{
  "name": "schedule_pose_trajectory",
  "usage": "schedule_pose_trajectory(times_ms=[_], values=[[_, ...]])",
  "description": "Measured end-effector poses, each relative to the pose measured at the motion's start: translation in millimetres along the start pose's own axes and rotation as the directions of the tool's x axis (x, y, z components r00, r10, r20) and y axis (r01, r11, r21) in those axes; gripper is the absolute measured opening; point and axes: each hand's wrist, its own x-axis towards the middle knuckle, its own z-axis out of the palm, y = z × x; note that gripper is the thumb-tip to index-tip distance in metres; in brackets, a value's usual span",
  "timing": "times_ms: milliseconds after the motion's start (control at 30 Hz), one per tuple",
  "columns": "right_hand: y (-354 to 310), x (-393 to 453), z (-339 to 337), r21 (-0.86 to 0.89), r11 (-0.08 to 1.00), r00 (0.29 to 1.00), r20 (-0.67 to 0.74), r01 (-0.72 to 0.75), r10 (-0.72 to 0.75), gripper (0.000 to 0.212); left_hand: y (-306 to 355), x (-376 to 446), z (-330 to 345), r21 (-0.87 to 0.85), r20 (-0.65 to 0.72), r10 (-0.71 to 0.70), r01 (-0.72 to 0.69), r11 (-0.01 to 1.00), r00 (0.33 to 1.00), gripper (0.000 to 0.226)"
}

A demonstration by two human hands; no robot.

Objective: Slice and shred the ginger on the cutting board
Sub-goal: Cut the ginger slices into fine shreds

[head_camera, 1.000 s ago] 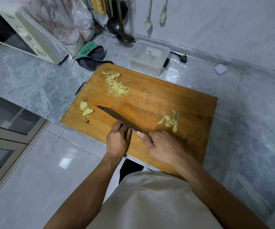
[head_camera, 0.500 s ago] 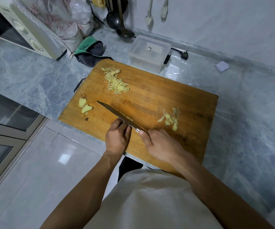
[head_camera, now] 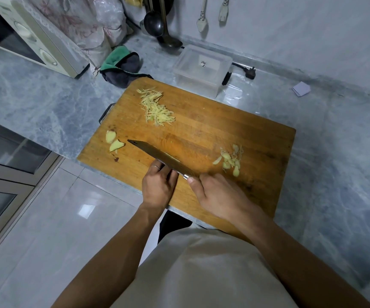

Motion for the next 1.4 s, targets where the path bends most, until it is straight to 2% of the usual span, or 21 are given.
schedule_pose_trajectory(times_ms=[100,233,700,800,900,1400], values=[[-2,-1,0,-0.050,0.999,1.000,-0.014,0.019,-0.020,0.049,2,1,0,0.016,0.021,-0.053,0.053,0.998,0.998,0.034],[-2,-1,5,-0.078,0.997,1.000,-0.006,0.029,-0.030,0.056,2,0,0,0.036,0.062,-0.114,0.112,0.993,0.991,0.020],[-10,11,12,-0.115,0.993,0.999,0.009,0.036,-0.035,0.054,0,1,0,0.007,0.086,-0.104,0.104,0.995,0.991,0.011],[-8,9,13,-0.099,0.995,1.000,0.016,0.029,-0.027,0.054,-3,0,1,0.020,0.116,-0.107,0.105,0.994,0.987,0.022],[-6,8,10,-0.068,0.998,1.000,-0.018,0.014,-0.015,0.055,0,0,0,0.001,0.085,-0.091,0.092,0.996,0.992,0.038],[-8,2,6,-0.050,0.998,0.999,-0.011,0.040,-0.041,0.053,1,0,-2,0.024,0.101,-0.088,0.086,0.996,0.991,0.034]])
